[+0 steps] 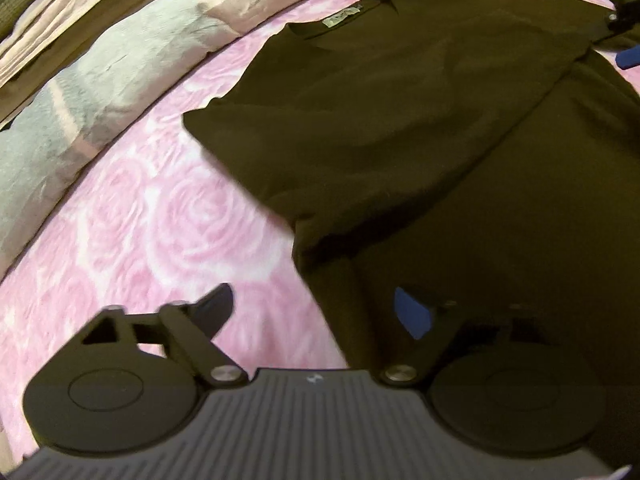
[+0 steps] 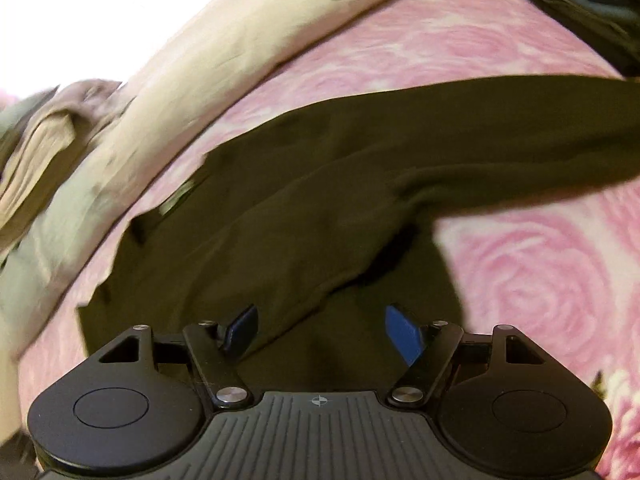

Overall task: Fold clothes
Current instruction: 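Release the folded side with the right gripper and smooth it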

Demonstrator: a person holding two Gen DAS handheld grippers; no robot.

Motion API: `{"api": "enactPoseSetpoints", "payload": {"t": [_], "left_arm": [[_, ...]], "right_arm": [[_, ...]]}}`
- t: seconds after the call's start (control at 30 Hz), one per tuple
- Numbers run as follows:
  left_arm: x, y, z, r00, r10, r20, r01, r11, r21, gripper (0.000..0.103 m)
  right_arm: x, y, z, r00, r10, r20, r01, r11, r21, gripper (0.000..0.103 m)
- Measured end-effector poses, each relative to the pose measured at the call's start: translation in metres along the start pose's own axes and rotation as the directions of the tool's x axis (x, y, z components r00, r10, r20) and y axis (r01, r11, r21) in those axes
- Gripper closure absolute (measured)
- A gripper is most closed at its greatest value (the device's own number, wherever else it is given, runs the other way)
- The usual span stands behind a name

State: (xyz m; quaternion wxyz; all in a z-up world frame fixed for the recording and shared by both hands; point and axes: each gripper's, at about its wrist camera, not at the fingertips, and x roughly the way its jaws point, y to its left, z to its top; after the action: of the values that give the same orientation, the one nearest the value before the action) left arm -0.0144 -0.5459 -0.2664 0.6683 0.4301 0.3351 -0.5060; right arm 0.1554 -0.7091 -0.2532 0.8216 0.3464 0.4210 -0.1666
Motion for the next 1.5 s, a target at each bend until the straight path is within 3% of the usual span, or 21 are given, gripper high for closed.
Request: {"api": "enactPoseSetpoints", "payload": {"t": [0.1,0.13,0.17,0.2,0.27,0.33,0.43,0.63,0.73,0.83,0.87,0.9,0.97,1.1,1.3,1.43,1.5], "left_arm": [[0.015,0.007,0.003,0.999,-0.026,0.042,0.028,0.999,-0.029,0.045],[0.02,0.009,0.004,0.998,-0.035,0.056,0.037,0.999,-0.038,0.062],[0.022,0.013,0.004,0.997,-0.04,0.07,0.043,0.998,-0.052,0.092],[0.02,0.018,0.001,0.996,-0.034,0.085,0.041,0.996,-0.079,0.096],[0.016,0.035,-0.01,0.994,-0.033,0.1,0.052,0.98,-0.191,0.096],[0.016,0.053,-0.025,0.995,-0.045,0.089,0.072,0.94,-0.334,0.096],[0.023,0.067,-0.042,0.994,-0.072,0.081,0.101,0.886,-0.452,0.096],[0.027,0.074,-0.051,0.988,-0.092,0.122,0.142,0.848,-0.511,0.096],[0.026,0.073,-0.054,0.986,-0.093,0.137,0.151,0.845,-0.513,0.096],[0.024,0.071,-0.058,0.985,-0.089,0.144,0.152,0.842,-0.518,0.096],[0.025,0.071,-0.061,0.986,-0.089,0.141,0.151,0.836,-0.527,0.097],[0.025,0.071,-0.063,0.986,-0.09,0.138,0.151,0.83,-0.537,0.098],[0.024,0.071,-0.068,0.987,-0.091,0.133,0.15,0.822,-0.549,0.103],[0.016,0.073,-0.075,0.987,-0.101,0.122,0.151,0.829,-0.539,0.103],[0.005,0.075,-0.086,0.988,-0.114,0.106,0.153,0.839,-0.523,0.103],[-0.004,0.076,-0.093,0.988,-0.123,0.095,0.154,0.846,-0.51,0.103],[-0.009,0.075,-0.097,0.988,-0.126,0.09,0.154,0.859,-0.488,0.102]], "right_arm": [[0.014,0.041,-0.002,0.998,0.045,-0.044,-0.051,0.989,-0.138,0.029],[0.021,0.057,-0.001,0.996,0.059,-0.06,-0.069,0.979,-0.194,0.029],[0.029,0.074,-0.001,0.995,0.07,-0.073,-0.086,0.965,-0.246,0.029],[0.038,0.091,0.0,0.993,0.083,-0.086,-0.105,0.949,-0.296,0.029],[0.056,0.128,0.0,0.987,0.111,-0.116,-0.148,0.913,-0.379,0.029],[0.078,0.166,0.001,0.978,0.144,-0.15,-0.196,0.876,-0.441,0.029],[0.113,0.223,0.002,0.964,0.179,-0.196,-0.259,0.799,-0.543,0.029],[0.183,0.321,-0.02,0.934,0.174,-0.312,-0.355,0.544,-0.76,0.029],[0.214,0.351,-0.036,0.935,0.115,-0.335,-0.352,0.417,-0.838,0.029],[0.243,0.366,-0.051,0.943,0.007,-0.333,-0.316,0.333,-0.888,0.03],[0.255,0.368,-0.055,0.947,-0.039,-0.318,-0.291,0.31,-0.905,0.052],[0.265,0.369,-0.058,0.949,-0.064,-0.31,-0.279,0.292,-0.915,0.056],[0.278,0.37,-0.053,0.952,-0.044,-0.304,-0.276,0.311,-0.909,0.056],[0.282,0.363,-0.038,0.95,0.03,-0.31,-0.292,0.435,-0.852,0.056],[0.213,0.324,-0.031,0.971,0.155,-0.183,-0.24,0.616,-0.75,0.056],[0.179,0.279,-0.061,0.974,0.15,-0.167,-0.223,0.742,-0.632,0.056],[0.173,0.25,-0.078,0.973,0.079,-0.216,-0.191,0.802,-0.567,0.056]]}}
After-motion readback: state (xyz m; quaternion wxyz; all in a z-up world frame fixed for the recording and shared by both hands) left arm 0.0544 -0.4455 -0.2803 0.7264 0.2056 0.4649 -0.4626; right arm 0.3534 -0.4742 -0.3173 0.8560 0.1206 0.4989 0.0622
